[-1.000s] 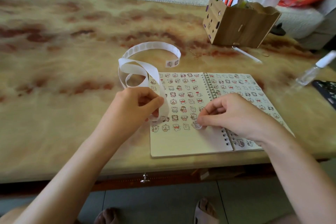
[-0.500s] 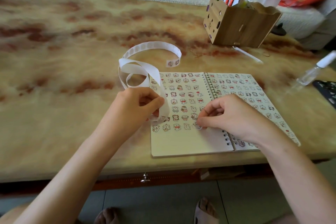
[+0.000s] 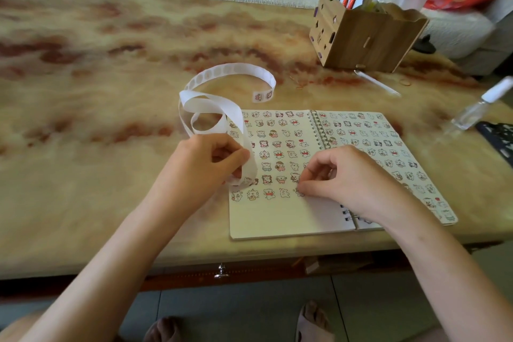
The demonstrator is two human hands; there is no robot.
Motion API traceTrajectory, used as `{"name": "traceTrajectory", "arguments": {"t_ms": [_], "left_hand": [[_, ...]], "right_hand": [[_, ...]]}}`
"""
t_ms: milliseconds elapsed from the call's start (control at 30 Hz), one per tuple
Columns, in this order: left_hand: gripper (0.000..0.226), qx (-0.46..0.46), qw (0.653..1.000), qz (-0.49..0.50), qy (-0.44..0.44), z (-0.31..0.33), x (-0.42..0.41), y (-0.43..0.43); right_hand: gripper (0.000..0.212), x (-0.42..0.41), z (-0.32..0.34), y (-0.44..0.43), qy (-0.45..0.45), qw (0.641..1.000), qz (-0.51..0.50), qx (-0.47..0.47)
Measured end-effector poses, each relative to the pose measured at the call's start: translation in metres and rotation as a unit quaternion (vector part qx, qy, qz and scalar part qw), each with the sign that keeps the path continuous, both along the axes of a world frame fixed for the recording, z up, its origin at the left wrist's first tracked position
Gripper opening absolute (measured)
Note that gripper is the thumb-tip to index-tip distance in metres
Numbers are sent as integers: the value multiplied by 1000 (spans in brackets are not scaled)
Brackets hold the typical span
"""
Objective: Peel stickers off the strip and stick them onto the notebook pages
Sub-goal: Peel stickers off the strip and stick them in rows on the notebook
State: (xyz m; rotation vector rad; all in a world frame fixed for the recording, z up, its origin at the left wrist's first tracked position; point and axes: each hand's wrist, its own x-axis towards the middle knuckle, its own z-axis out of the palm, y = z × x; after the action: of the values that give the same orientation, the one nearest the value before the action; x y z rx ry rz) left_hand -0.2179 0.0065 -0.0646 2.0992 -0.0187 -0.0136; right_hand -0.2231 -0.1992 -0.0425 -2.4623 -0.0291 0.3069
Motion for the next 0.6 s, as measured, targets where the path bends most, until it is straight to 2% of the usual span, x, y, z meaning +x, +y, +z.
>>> {"name": "traceTrajectory", "arguments": {"t_ms": [67, 200, 433, 600], "left_hand": [[14, 1, 1000, 0, 4, -1, 0, 1], [14, 4, 1000, -1, 6, -1, -1, 1], [14, 16, 1000, 1, 7, 0, -1, 1], [13, 16, 1000, 0, 8, -1, 0, 2]], "right_hand": [[13, 0, -1, 0, -12, 1000, -1, -23], [31, 2, 0, -2, -27, 998, -10, -59], [16, 8, -1, -10, 10, 1000, 0, -20], [39, 5, -1, -2, -1, 999, -13, -53]]}}
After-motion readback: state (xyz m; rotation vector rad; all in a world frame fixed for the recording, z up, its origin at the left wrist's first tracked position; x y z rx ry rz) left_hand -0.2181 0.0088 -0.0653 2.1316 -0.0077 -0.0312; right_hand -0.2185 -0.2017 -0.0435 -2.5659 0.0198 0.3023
